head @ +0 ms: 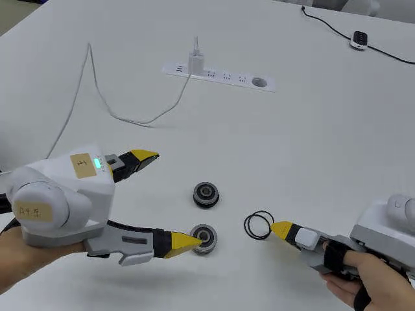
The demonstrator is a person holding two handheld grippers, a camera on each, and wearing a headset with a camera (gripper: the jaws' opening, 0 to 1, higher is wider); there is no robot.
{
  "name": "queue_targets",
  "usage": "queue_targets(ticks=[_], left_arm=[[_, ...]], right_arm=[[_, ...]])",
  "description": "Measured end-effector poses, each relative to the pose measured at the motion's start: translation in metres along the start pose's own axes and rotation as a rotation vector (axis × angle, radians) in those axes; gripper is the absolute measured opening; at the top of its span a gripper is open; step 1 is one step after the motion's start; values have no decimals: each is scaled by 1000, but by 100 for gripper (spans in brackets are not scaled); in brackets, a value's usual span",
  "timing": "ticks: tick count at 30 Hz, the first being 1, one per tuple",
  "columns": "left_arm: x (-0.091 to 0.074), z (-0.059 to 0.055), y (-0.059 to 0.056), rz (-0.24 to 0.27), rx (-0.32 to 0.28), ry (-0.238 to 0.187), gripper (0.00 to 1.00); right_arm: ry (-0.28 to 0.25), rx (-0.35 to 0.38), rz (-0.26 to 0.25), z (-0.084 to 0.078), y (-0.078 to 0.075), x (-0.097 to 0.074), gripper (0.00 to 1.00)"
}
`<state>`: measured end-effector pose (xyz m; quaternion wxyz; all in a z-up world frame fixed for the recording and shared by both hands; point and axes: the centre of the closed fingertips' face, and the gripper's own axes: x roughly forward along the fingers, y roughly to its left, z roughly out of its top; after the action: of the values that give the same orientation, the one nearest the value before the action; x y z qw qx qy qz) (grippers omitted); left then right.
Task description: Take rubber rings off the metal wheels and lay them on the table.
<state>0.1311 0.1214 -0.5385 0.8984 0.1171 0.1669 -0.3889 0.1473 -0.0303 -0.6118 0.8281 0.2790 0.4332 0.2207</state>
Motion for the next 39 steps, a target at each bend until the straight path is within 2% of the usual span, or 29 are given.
queue_targets(ticks=[12, 16, 20, 22, 28, 33, 39], left_arm=[[-1, -2, 3, 17, 4, 27, 88], [2, -5, 5, 13, 6, 35, 86], [7, -3, 8, 20, 7, 29, 85], [10, -1, 10, 19, 3, 26, 85], [21, 0, 12, 12, 0, 29, 82], [35, -4, 16, 6, 18, 52, 70], [51, -8, 19, -5, -12, 57, 62]], right_arm=[[5, -36, -7, -2, -2, -5, 8], [14, -79, -28, -4, -3, -7, 9], [33, -151, -48, -6, -4, -10, 12], [37, -209, -62, -5, -7, -11, 15], [5, -168, -42, 0, -1, -16, 15], [-25, -137, -28, 5, 4, -18, 15], [-36, -111, 5, 7, 13, -20, 15]])
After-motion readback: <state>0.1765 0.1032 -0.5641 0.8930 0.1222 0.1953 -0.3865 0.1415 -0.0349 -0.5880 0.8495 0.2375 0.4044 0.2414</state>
